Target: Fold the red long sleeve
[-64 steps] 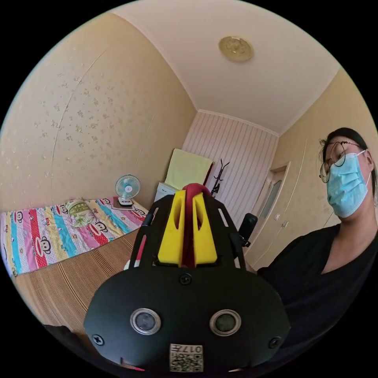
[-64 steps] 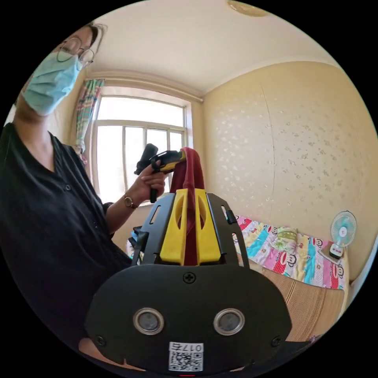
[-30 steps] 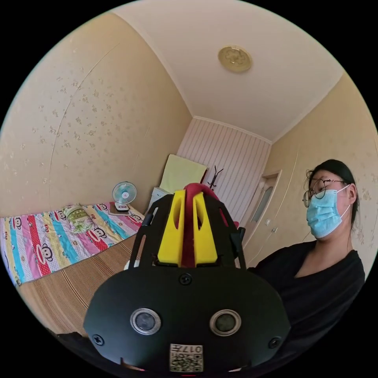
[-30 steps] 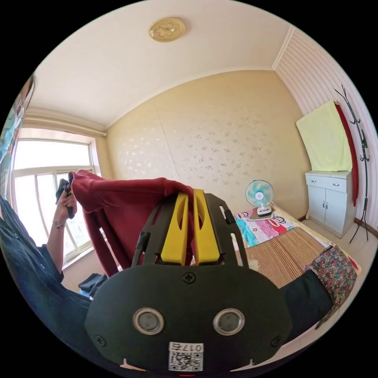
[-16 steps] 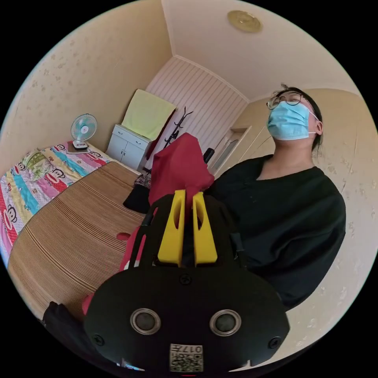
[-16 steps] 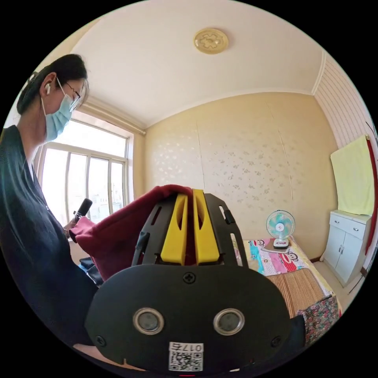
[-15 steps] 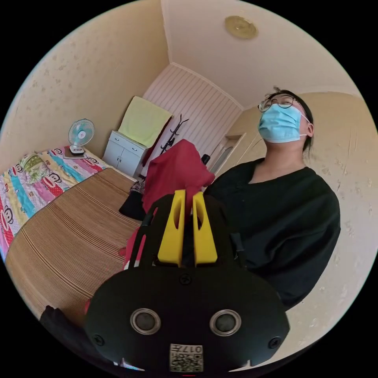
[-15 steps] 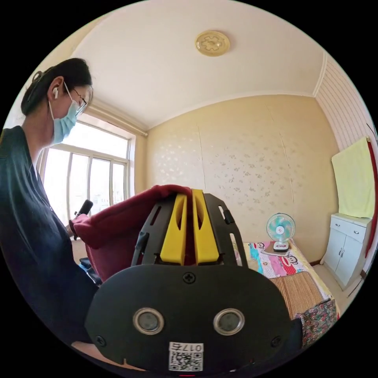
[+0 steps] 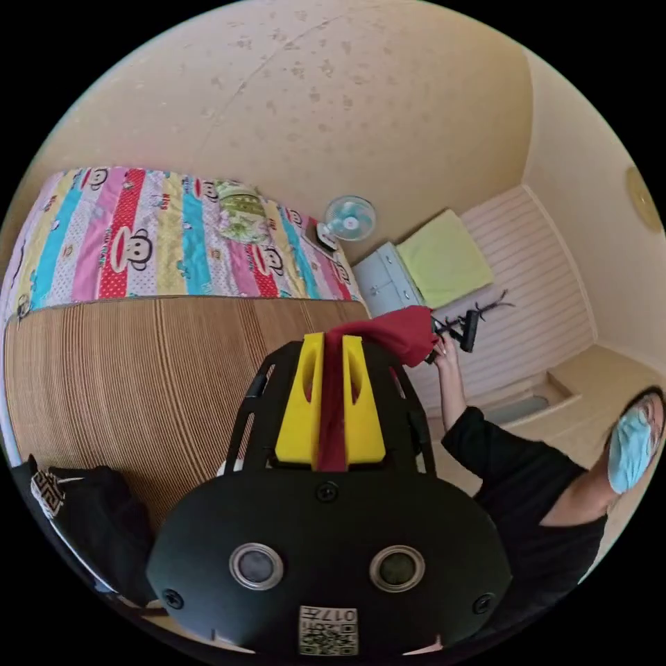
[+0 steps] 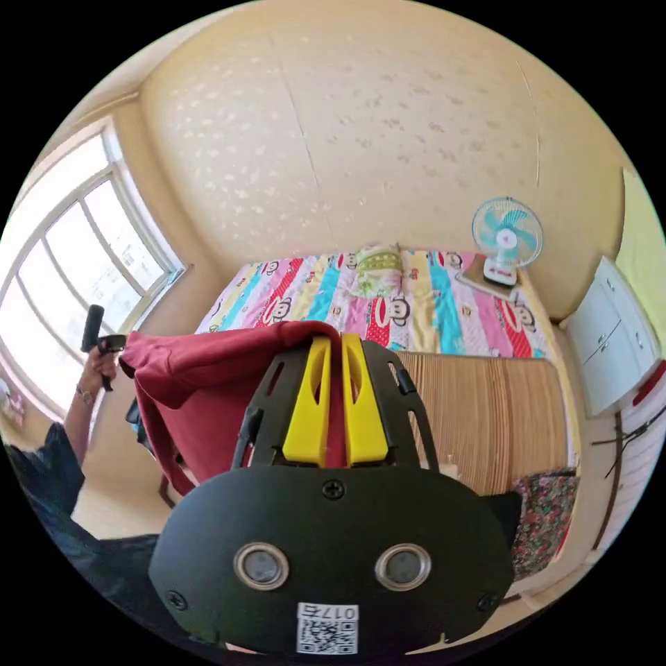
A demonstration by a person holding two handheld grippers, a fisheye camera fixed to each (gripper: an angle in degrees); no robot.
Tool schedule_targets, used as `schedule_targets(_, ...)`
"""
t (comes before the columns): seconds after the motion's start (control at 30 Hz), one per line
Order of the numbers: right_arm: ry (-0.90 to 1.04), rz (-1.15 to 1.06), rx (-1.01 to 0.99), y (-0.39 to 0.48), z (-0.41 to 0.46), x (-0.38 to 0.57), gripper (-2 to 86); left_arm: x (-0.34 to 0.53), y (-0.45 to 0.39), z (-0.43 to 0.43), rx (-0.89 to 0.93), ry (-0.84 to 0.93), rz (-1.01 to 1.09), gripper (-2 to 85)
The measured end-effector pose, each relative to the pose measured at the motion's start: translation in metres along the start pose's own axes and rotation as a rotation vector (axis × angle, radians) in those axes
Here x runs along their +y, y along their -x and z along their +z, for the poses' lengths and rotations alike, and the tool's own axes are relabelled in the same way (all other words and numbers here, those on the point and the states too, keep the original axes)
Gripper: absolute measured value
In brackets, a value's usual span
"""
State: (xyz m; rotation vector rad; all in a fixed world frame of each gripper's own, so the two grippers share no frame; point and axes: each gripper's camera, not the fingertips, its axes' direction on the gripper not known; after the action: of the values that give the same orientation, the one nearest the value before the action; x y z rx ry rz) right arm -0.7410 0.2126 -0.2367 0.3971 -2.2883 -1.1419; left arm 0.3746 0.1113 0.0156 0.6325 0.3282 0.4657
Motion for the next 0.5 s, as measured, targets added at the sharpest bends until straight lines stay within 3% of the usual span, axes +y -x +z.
schedule_targets(0.1, 0.095, 0.092, 0.072, -0.031, 0.127, -0.066, 1.9, -0.033, 0.094, 0.025, -0.118, -0.171, -0.298, 5.7)
schedule_targets(0.17, 0.242, 0.045, 0.300, -0.027, 0.202, -0.062, 1.9, -0.021, 0.128, 0.057, -0.142, -0.166, -0.356, 5.9)
schedule_targets(0.37, 0.463, -0.127, 0.207, -0.035, 0.290, 0.104, 2.3, 0.095, 0.174, 0.216, -0.445, 0.313, -0.180, 6.4)
schedule_targets(0.5, 0.581, -0.071, 0.205, -0.079, 0.296, 0.195, 2.4, 0.162, 0.193, 0.241, -0.532, 0.403, -0.207, 7.8)
